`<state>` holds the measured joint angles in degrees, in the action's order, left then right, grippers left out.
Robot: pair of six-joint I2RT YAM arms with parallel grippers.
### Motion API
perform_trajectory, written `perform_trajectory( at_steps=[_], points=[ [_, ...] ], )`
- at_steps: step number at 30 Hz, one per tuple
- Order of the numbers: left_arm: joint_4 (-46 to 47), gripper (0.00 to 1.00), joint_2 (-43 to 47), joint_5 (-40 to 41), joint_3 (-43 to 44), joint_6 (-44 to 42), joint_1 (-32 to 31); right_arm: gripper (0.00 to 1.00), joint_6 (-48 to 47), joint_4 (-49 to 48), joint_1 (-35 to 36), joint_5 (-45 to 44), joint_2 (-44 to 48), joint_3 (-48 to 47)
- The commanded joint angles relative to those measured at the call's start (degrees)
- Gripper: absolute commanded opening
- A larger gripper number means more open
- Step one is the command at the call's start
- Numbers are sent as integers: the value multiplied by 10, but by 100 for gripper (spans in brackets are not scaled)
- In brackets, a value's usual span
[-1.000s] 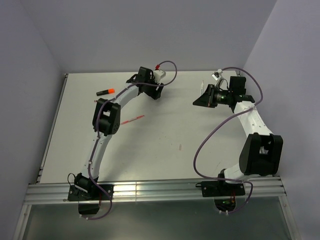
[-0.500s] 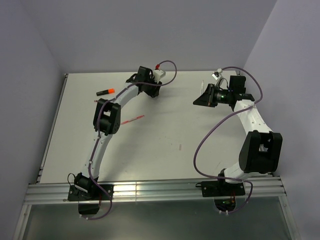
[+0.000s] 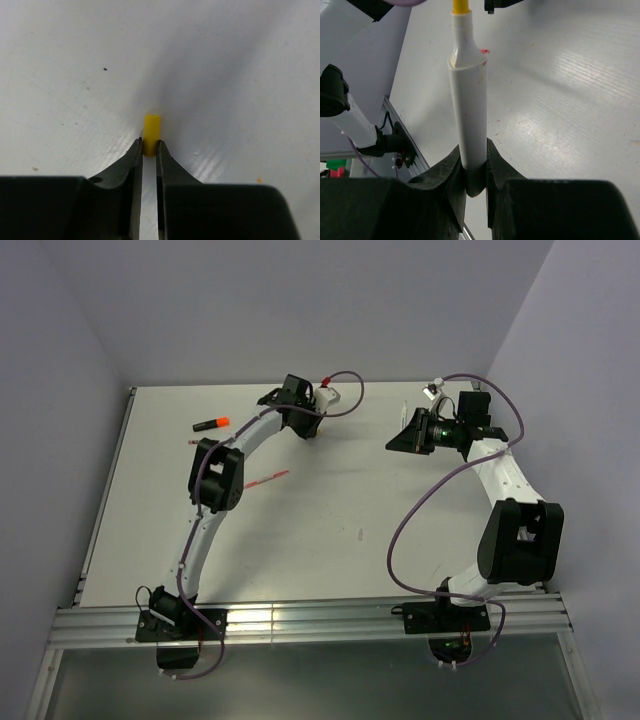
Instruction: Insert the pens into the pen caps
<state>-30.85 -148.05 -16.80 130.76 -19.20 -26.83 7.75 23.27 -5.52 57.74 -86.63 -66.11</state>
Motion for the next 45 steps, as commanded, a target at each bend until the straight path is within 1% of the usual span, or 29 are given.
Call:
perform_trajectory(
  at_steps=[1,2,3,6,8,9,12,13,14,16,17,20,21,23,25,26,28,30,32,34,36,38,45],
  points=[
    [-126,1,35,2,-57,-27,-20,0,-11,-4,-5,12,3,-24],
    [-130,0,44,2,-73,-26,-19,0,-12,-4,-5,12,6,-23],
    [-132,0,54,4,-110,-24,-20,0,-12,-3,-5,12,8,-21],
    [-155,0,93,-3,-158,-19,-20,0,-14,-2,-5,12,15,-17],
    [-166,0,128,-10,-212,-5,-20,0,-16,0,-5,12,21,-10],
    [-174,1,150,-11,-253,5,-22,0,-18,1,-5,12,25,-9],
    [-181,0,173,14,-318,24,-36,0,-21,2,-5,13,30,-2],
    [-185,1,179,22,-327,28,-40,0,-19,4,-5,14,30,-1],
    [-187,6,179,39,-330,34,-46,0,-19,3,-5,15,30,-1],
    [-205,10,167,50,-316,46,-59,0,-19,3,-5,15,30,-2],
    [-211,16,160,62,-306,50,-62,0,-18,3,-5,15,28,-4],
    [-250,22,120,74,-242,58,-68,0,-18,3,-5,16,26,-8],
    [-260,24,111,83,-208,54,-72,0,-18,3,-5,16,27,-8],
    [-281,28,82,94,-159,43,-79,0,-19,3,-4,15,26,-8],
    [-294,29,54,109,-127,37,-85,0,-19,3,-4,14,27,-7],
    [-314,30,44,112,-93,25,-92,0,-19,4,-4,13,27,-5],
    [-330,30,19,116,-68,16,-99,0,-21,4,-4,13,30,-3],
    [-347,30,1,117,-54,6,-109,0,-23,4,-4,12,32,1],
    [-354,29,-6,99,-54,6,-110,0,-26,5,-5,11,34,2],
    [-352,28,-5,94,-74,6,-111,0,-29,6,-5,9,35,4],
    [-348,27,-7,100,-90,0,-111,0,-30,6,-4,11,35,5],
    [-351,27,-17,117,-89,-4,-113,0,-31,6,-4,11,33,5],
    [-361,32,-69,148,-38,-11,-115,0,-41,11,-4,15,23,-10]
  ],
)
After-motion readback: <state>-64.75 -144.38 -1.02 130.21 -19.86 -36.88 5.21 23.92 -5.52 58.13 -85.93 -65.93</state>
